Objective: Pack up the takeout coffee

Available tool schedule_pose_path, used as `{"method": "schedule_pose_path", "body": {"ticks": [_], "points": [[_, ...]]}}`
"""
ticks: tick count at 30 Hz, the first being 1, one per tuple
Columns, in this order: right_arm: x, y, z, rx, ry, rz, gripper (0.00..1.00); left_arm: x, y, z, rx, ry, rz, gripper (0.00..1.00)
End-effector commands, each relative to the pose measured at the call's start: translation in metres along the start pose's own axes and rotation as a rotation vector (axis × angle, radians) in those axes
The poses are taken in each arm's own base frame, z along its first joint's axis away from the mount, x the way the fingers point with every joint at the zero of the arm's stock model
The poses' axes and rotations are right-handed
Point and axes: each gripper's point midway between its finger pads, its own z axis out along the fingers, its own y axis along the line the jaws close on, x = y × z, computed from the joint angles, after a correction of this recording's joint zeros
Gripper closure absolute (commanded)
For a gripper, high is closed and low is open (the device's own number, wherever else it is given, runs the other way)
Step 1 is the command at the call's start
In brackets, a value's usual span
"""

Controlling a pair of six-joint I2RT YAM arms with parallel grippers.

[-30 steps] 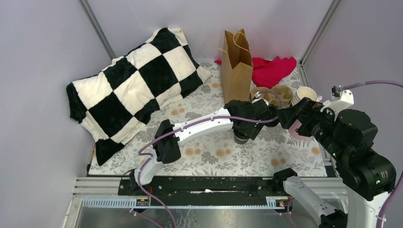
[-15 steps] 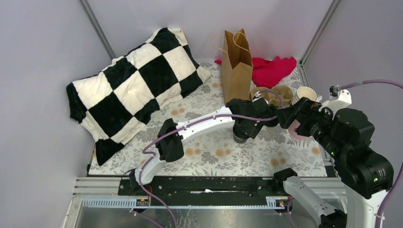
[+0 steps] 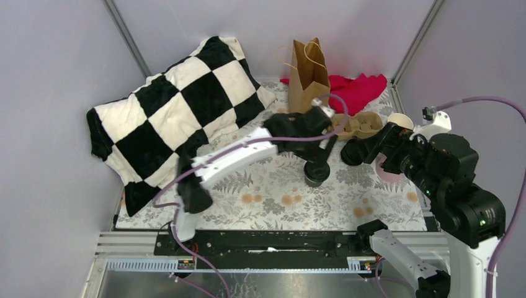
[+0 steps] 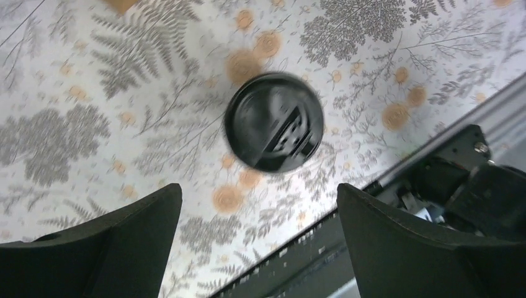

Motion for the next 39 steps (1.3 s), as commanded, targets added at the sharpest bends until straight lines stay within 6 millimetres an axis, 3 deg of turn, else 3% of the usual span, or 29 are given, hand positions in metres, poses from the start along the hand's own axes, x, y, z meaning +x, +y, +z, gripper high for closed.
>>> {"method": "schedule_pose_path", "body": {"ticks": [1, 2, 5, 8, 11, 12, 14, 20, 24, 28, 33, 39], "points": [[0.007, -0.003, 0.029, 0.016, 0.037, -0.042, 0.0, -0.018, 0.036, -0.065, 0.136, -0.096, -0.186, 0.01], [0.02, -0.01, 0.045, 0.047, 0.085, -0.054, 0.0, -0.014, 0.047, -0.068, 0.18, -0.098, -0.238, 0.01], [0.059, -0.007, 0.083, 0.008, 0.26, -0.062, 0.0, -0.005, 0.063, -0.07, 0.37, -0.099, -0.401, 0.01], [0.099, -0.001, 0.114, -0.067, 0.427, -0.013, 0.02, -0.004, 0.066, -0.07, 0.543, -0.121, -0.498, 0.01], [0.115, -0.008, 0.138, -0.188, 0.482, 0.158, 0.06, 0.002, 0.066, -0.055, 0.646, -0.098, -0.57, 0.03], [0.118, -0.019, 0.144, -0.201, 0.494, 0.242, 0.08, 0.004, 0.067, -0.048, 0.666, -0.086, -0.593, 0.03], [0.13, -0.032, 0.149, -0.249, 0.538, 0.363, 0.11, 0.009, 0.066, -0.035, 0.702, -0.06, -0.624, 0.02], [0.152, -0.06, 0.159, -0.19, 0.576, 0.401, 0.12, 0.014, 0.063, -0.001, 0.739, -0.001, -0.649, 0.01], [0.171, -0.064, 0.165, -0.251, 0.616, 0.478, 0.16, 0.023, 0.062, 0.014, 0.746, 0.053, -0.654, 0.06], [0.174, -0.07, 0.17, -0.253, 0.614, 0.485, 0.31, 0.029, 0.056, 0.023, 0.754, 0.089, -0.644, 0.11], [0.181, -0.074, 0.173, -0.254, 0.629, 0.499, 0.29, 0.037, 0.04, 0.034, 0.775, 0.14, -0.619, 0.13], [0.189, -0.077, 0.175, -0.264, 0.652, 0.5, 0.29, 0.034, 0.035, 0.047, 0.788, 0.144, -0.616, 0.18]]}}
